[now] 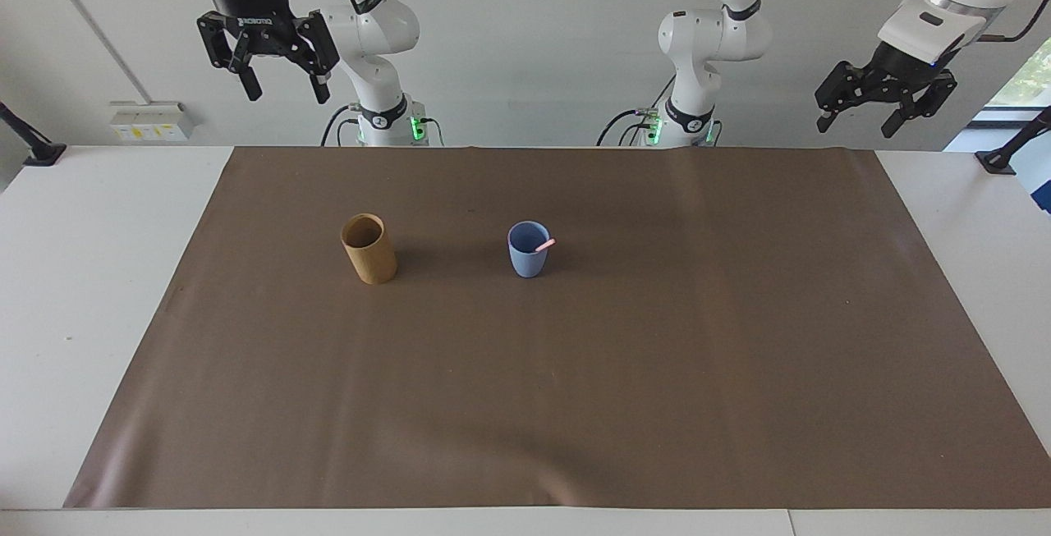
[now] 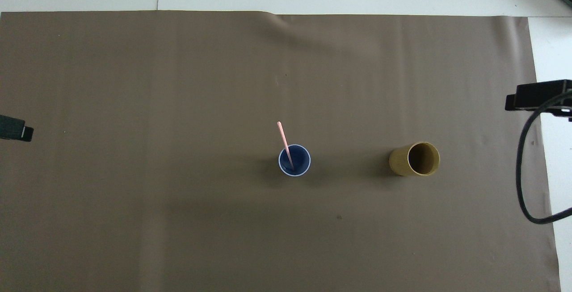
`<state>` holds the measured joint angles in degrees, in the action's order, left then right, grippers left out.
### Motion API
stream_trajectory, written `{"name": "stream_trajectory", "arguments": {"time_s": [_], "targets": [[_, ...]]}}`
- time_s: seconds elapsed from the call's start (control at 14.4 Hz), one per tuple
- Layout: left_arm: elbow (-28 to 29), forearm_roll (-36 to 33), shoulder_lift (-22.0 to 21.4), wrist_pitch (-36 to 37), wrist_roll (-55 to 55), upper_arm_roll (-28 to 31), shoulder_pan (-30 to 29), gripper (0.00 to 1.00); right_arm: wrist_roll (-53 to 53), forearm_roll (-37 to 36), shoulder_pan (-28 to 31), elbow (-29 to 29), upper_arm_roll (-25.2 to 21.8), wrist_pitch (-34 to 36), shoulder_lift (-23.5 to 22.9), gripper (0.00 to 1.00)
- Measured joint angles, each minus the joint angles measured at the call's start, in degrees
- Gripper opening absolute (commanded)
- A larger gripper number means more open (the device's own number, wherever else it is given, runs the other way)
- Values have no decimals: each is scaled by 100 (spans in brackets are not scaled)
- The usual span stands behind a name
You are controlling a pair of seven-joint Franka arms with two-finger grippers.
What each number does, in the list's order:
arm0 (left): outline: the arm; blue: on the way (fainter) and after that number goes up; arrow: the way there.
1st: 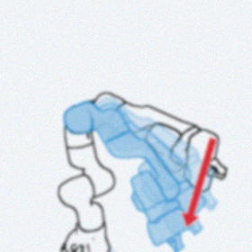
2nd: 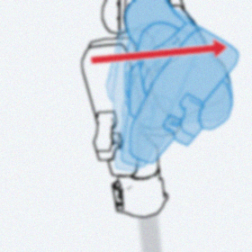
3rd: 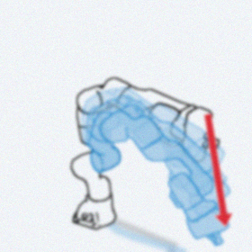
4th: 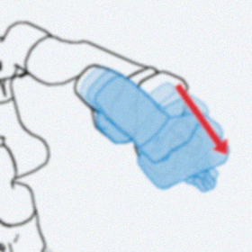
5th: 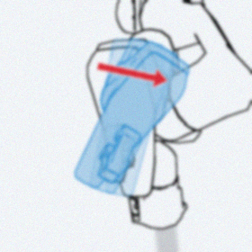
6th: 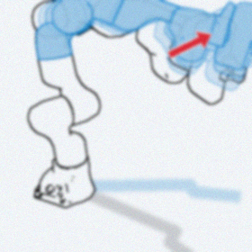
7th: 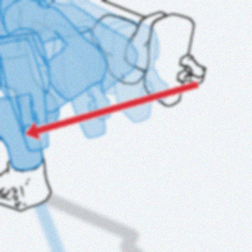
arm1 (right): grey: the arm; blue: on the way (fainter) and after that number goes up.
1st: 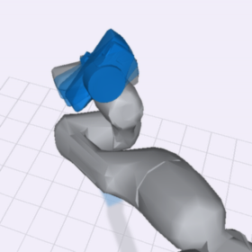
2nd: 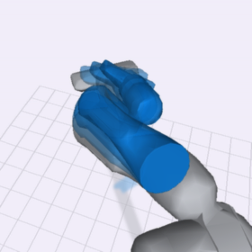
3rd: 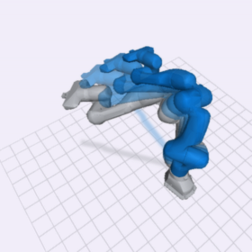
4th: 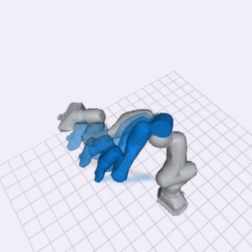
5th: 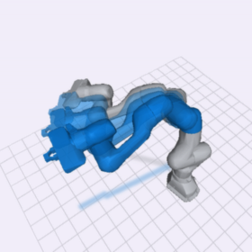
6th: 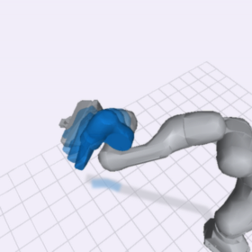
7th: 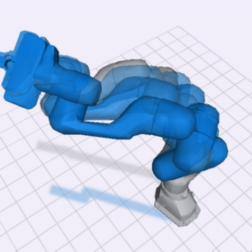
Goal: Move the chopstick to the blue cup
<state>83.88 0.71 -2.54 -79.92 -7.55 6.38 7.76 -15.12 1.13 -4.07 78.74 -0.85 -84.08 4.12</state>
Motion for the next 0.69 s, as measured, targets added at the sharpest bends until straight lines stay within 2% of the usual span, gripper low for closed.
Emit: {"name": "stream_trajectory", "arguments": {"time_s": [0.21, 0.49, 0.69], "targets": [[0, 0, 0, 0, 0, 0, 0, 100, 165, -2, 92, 183, -221, 330, 69, 100], [0, 0, 0, 0, 0, 0, 0, 100, 306, -5, 92, 948, -226, -19, 16, 100], [0, 0, 0, 0, 0, 0, 0, 100, 315, -6, 94, 1018, -225, -90, 19, 100]]}}
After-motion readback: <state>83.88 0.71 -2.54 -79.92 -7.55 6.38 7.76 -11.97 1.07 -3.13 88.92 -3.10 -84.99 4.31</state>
